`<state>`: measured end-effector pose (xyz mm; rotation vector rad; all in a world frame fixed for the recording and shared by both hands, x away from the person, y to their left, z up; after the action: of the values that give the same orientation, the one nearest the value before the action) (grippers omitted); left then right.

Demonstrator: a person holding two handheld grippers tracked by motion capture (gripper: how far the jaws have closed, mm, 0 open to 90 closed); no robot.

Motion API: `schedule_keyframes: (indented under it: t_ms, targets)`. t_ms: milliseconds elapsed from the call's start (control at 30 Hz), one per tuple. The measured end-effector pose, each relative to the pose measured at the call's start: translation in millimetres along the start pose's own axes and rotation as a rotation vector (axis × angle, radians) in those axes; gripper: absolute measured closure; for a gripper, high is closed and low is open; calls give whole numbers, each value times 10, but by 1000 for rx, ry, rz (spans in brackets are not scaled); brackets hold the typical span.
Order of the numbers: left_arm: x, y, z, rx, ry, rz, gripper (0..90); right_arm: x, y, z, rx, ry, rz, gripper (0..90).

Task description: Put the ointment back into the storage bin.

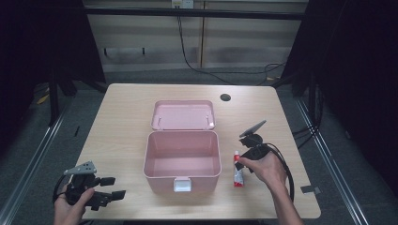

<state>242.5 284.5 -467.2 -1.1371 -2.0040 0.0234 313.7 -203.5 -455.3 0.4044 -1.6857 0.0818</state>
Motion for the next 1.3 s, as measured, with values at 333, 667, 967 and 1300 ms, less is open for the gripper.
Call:
schedule_keyframes:
  t_ms: [333,667,967,1300]
  targets:
    - [6,-5,0,-2,-4,6,221,-166,49,-77,-6,68,45,605]
    - [-9,-10,4,-2,4,11,221,-272,48,-104,-5,81,56,608]
    - [-4,-13,6,0,2,14,221,-332,59,-119,17,99,79,653]
    - [-1,-8,7,-5,3,14,221,-356,97,-109,94,111,108,699]
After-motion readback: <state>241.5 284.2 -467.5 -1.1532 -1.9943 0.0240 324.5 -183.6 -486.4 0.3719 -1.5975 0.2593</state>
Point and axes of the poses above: each handheld gripper's, and its own axes: x roughly backward along the jaws, z roughly out of its underside, y roughly to its left, the point moved 2 cm from there along -x, roughly forward along the jaws, and after that the axes turned 1 degree about z, right-handed, at the moved point
